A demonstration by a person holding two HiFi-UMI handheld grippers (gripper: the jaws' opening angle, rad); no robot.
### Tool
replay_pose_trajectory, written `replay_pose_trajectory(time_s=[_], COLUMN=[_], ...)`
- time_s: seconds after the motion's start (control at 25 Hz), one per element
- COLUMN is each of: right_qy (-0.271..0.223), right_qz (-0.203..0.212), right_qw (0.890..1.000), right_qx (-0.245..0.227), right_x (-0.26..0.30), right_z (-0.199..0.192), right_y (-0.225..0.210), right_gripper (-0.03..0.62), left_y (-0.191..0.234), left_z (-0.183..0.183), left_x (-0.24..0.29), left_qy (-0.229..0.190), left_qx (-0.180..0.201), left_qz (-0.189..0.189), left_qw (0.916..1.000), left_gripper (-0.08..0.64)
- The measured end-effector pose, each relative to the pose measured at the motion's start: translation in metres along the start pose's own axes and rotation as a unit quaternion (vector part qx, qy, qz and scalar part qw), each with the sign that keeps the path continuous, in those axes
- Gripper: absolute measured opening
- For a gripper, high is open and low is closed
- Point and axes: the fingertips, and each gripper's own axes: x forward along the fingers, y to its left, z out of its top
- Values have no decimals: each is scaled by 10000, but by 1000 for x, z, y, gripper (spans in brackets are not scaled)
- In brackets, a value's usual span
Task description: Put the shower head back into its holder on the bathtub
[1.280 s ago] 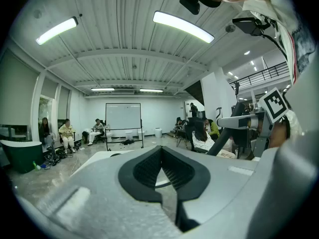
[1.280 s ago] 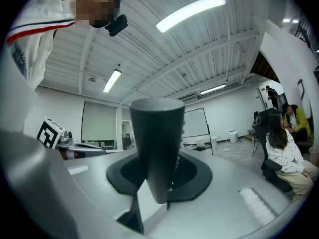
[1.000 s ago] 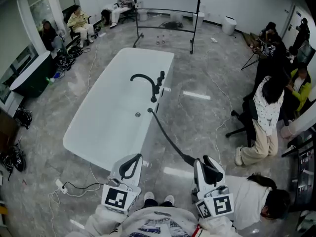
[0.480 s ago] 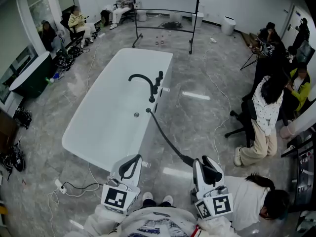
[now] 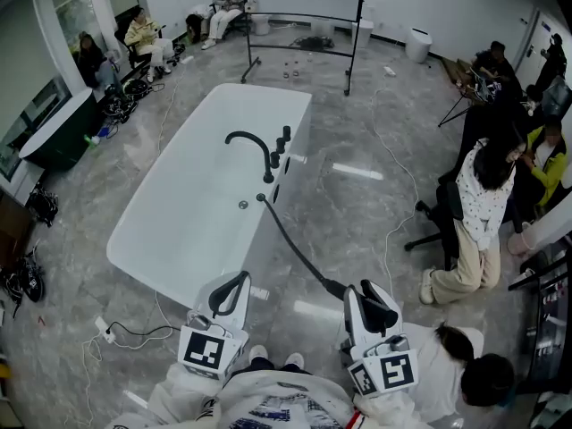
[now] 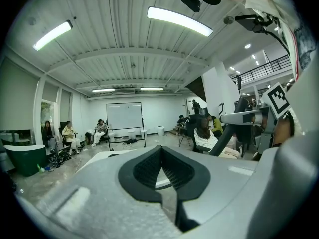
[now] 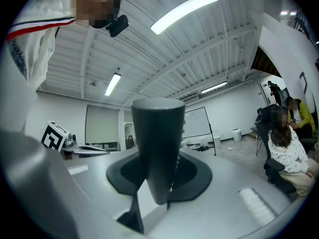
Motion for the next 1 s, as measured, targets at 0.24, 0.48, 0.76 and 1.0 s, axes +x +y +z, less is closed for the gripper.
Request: replay_pose_trajectory(time_s=[0.24,0.48,0.76,1.0], right_qy=[12,5,83,292], right_qz=[-13,-24,-77,95], right_qw=[9999,9999,9999,9994], right_qx=[107,142,74,147], right_x=[2,14,49,111], right_z=[-2,-7,-8,1], right_y=[-24,-35,-58,-63], right_gripper=[104,104,104,104], left_y=[-10,1,23,80], left_z=[-3,-8,-7,-16], left_x=[18,35,82,126], left_qy=[88,130,29,122], left_qx=[77,90,23,-223], left_qz=[-23,8,6,188], left_qw=[9999,9999,10000,9995], left_gripper=[-8,-8,-8,-8])
